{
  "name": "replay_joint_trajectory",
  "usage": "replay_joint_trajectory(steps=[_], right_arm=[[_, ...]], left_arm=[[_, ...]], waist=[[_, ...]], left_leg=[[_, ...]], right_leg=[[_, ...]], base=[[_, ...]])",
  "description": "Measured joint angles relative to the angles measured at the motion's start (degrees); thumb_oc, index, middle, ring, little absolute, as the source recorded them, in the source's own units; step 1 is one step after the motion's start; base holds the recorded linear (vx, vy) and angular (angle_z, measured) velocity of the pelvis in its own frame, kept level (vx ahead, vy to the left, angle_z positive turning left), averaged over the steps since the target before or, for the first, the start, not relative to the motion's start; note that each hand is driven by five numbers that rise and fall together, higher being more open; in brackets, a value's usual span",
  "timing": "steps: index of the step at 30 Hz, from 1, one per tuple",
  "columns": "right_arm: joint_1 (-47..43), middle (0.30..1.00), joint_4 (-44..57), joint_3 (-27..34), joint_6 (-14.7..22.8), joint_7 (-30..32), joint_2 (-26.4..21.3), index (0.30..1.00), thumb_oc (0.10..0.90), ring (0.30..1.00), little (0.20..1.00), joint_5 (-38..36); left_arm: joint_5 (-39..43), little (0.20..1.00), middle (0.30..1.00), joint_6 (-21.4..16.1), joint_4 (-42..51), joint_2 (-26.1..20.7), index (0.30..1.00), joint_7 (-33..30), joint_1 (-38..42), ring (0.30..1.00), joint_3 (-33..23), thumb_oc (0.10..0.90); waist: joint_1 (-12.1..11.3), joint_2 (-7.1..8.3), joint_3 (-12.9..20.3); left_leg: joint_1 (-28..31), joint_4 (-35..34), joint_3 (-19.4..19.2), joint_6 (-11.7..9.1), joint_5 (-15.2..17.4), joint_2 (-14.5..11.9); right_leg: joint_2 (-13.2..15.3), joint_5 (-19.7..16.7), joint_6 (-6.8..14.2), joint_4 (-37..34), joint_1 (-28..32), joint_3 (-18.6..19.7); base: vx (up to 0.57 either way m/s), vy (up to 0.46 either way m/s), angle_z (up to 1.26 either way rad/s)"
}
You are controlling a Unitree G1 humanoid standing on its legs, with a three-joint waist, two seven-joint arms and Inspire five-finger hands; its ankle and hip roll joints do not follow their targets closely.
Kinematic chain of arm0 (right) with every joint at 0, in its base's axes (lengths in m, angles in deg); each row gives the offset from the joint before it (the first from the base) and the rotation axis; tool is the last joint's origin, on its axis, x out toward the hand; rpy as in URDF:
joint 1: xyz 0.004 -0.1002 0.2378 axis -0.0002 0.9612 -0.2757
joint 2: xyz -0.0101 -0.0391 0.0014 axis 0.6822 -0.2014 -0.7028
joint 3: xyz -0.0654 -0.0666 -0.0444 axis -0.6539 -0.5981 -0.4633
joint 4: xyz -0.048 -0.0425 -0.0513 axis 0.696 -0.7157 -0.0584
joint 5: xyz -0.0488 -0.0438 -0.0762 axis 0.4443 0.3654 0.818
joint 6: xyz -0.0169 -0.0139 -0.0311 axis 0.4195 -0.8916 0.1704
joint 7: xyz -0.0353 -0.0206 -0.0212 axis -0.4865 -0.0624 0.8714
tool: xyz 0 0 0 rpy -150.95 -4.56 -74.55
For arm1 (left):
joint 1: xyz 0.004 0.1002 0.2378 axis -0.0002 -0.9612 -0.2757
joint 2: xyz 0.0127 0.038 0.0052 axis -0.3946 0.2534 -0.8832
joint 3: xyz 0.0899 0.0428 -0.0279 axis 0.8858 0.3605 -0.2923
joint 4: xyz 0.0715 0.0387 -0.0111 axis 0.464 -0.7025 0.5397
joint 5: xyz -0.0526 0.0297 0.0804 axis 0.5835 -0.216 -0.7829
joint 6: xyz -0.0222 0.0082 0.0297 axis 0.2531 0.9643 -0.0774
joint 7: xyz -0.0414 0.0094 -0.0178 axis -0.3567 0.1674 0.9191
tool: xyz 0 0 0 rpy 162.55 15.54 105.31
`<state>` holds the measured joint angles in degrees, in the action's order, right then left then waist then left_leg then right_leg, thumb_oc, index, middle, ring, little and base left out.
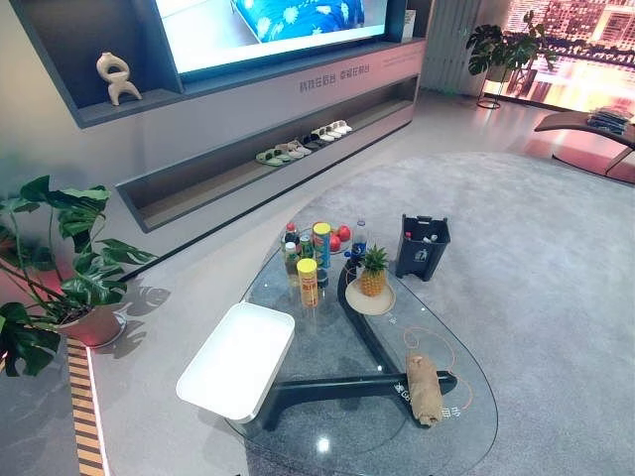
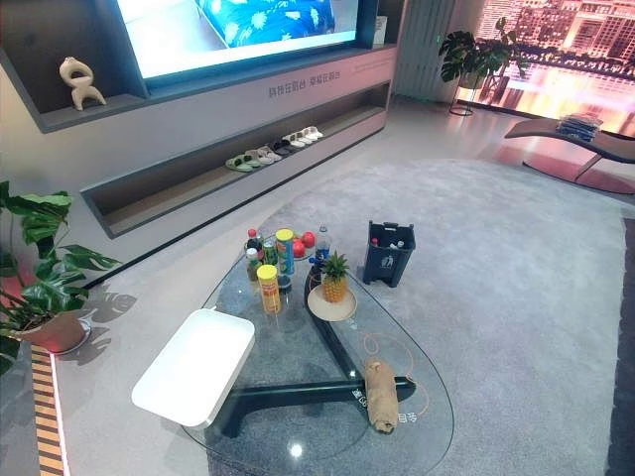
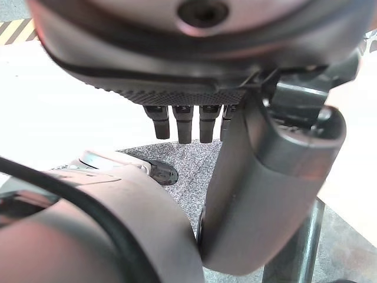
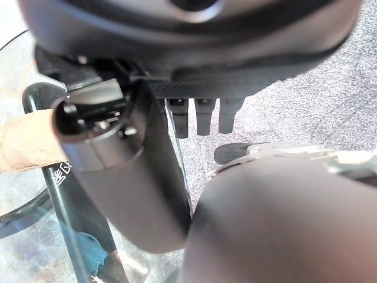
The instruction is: Wipe the table with a cloth and put it in the basket.
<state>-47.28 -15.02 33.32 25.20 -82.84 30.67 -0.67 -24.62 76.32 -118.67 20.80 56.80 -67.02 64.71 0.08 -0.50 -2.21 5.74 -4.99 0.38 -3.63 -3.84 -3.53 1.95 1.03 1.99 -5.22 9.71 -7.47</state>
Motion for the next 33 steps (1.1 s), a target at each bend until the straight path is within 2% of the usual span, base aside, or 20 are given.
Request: replay_joint_trajectory(steps=[24, 33], right_arm=[[0.0, 0.9, 0.0, 0.0, 0.0, -0.1, 0.0, 0.9, 0.8, 0.9, 0.9, -0.1], [0.0, 0.9, 0.0, 0.1, 2.5, 1.7, 0.2, 0.9, 0.8, 0.9, 0.9, 0.0]], left_arm=[[0.1, 0.9, 0.9, -0.2, -0.3, 0.0, 0.9, 1.0, 0.0, 0.9, -0.5, 0.8], [0.0, 0.9, 0.9, -0.2, -0.3, 0.0, 0.9, 0.7, 0.1, 0.9, -0.6, 0.8]], waist=[[0.0, 0.33, -0.2], [0.0, 0.38, -0.4]], left_leg=[[-0.1, 0.0, 0.0, 0.0, 0.0, 0.0], [-0.7, 0.1, -0.1, 0.0, 0.0, 0.1]], right_leg=[[0.0, 0.0, 0.0, 0.0, -0.1, 0.0], [0.0, 0.0, 0.0, 0.0, -0.8, 0.0]], base=[[0.0, 0.0, 0.0], [0.01, -0.006, 0.0]])
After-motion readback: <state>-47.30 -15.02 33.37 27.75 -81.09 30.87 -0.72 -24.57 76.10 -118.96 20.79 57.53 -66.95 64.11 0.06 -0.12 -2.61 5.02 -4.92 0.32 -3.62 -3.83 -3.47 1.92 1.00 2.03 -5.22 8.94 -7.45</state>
